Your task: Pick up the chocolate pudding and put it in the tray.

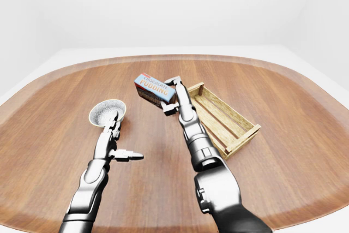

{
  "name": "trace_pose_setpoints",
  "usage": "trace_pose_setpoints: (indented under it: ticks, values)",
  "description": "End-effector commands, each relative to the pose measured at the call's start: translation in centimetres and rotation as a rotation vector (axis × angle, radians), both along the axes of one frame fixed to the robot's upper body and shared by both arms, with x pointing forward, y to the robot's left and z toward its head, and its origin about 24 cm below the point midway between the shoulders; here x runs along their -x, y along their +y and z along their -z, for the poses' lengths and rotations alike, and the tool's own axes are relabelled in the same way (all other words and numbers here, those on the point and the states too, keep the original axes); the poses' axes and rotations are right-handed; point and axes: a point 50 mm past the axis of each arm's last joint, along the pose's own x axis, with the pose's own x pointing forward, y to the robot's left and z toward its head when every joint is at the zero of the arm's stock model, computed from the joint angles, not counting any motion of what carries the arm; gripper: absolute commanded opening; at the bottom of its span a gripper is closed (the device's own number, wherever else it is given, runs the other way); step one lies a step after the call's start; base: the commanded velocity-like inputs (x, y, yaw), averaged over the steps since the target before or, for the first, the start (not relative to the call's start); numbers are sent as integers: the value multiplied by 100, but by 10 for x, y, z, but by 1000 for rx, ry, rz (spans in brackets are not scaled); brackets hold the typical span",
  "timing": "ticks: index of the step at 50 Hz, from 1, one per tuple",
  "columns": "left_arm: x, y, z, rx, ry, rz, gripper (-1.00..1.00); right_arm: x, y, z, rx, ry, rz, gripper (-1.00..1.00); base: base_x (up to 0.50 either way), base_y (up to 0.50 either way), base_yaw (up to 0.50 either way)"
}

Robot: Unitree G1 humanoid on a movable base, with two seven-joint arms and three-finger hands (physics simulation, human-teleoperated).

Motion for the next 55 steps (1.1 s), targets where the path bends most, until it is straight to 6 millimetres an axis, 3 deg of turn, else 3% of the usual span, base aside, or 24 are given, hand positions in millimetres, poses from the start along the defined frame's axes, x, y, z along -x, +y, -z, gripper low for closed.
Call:
trace_pose_setpoints:
  ticks: [1,18,30,41,55]
  values:
    - [-1,1,-1,9,5,-3,100,-23,-1,-36,26,-10,45,-100,0,0,0]
    - [-1,0,1,12,8,2,100,-37,-2,-75,49,-33,54,-100,0,0,0]
    - [-1,0,1,13,13,7,100,-40,-16,-77,-14,79,100,-100,0,0,0]
    - [-1,-1,2,12,13,10,100,-44,-24,-94,-40,71,134,-100,0,0,0]
    - [-1,-1,1,10,13,14,100,-45,-42,-93,18,55,214,-100,0,0,0]
